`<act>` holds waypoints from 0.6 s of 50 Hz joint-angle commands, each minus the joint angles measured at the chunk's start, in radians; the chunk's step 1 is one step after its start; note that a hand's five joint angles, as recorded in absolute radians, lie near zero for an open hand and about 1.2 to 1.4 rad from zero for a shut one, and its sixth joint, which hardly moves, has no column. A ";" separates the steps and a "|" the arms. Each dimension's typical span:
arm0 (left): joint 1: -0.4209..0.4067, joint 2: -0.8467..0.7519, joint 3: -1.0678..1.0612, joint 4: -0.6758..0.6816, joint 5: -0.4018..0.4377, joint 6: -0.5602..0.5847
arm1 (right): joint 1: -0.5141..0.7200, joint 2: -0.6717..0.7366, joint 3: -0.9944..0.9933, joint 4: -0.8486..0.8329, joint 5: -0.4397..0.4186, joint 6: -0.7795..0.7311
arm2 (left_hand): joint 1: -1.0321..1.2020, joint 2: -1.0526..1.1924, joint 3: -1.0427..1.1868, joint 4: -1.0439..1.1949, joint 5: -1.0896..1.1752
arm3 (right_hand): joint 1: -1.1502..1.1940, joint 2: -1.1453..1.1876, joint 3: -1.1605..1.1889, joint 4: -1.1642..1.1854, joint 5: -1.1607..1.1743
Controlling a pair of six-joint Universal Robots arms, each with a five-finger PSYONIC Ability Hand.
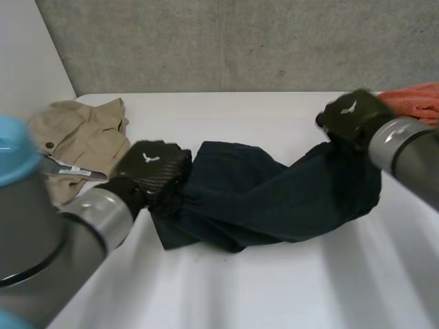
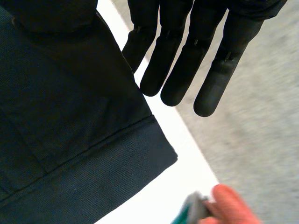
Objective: Fold the laundry.
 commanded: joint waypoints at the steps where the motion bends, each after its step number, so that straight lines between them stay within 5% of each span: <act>1: -0.020 -0.232 0.130 0.030 -0.051 0.010 | 0.010 0.224 -0.050 -0.046 -0.025 0.001 | 0.257 0.199 0.203 0.199 0.237 | 0.275 0.214 0.204 0.199 0.206; 5: -0.043 -0.267 0.171 0.027 -0.052 0.010 | 0.013 0.301 -0.062 -0.130 -0.071 0.015 | 0.257 0.199 0.203 0.199 0.237 | 0.275 0.214 0.204 0.199 0.206; 6: -0.043 -0.270 0.172 0.028 -0.052 0.008 | 0.013 0.301 -0.059 -0.143 -0.079 0.018 | 0.257 0.199 0.203 0.199 0.237 | 0.012 -0.050 -0.059 -0.064 -0.058; 7: -0.043 -0.272 0.174 0.028 -0.052 0.008 | 0.013 0.299 -0.053 -0.156 -0.077 0.025 | 0.257 0.199 0.203 0.199 0.237 | -0.581 -0.642 -0.652 -0.657 -0.650; 9: -0.044 -0.272 0.171 0.030 -0.052 0.008 | 0.008 0.293 -0.045 -0.160 -0.074 0.042 | 0.257 0.199 0.203 0.199 0.237 | -0.947 -1.008 -1.017 -1.022 -1.016; 19: -0.046 -0.252 0.152 0.028 -0.089 0.007 | -0.134 -0.070 0.154 -0.108 -0.115 0.297 | 0.257 0.199 0.203 0.199 0.237 | -0.823 -0.884 -0.894 -0.899 -0.892; 30: -0.040 -0.257 0.158 0.036 -0.115 0.008 | -0.261 -0.317 0.532 0.015 -0.281 0.118 | 0.257 0.199 0.203 0.199 0.237 | -0.572 -0.634 -0.643 -0.648 -0.642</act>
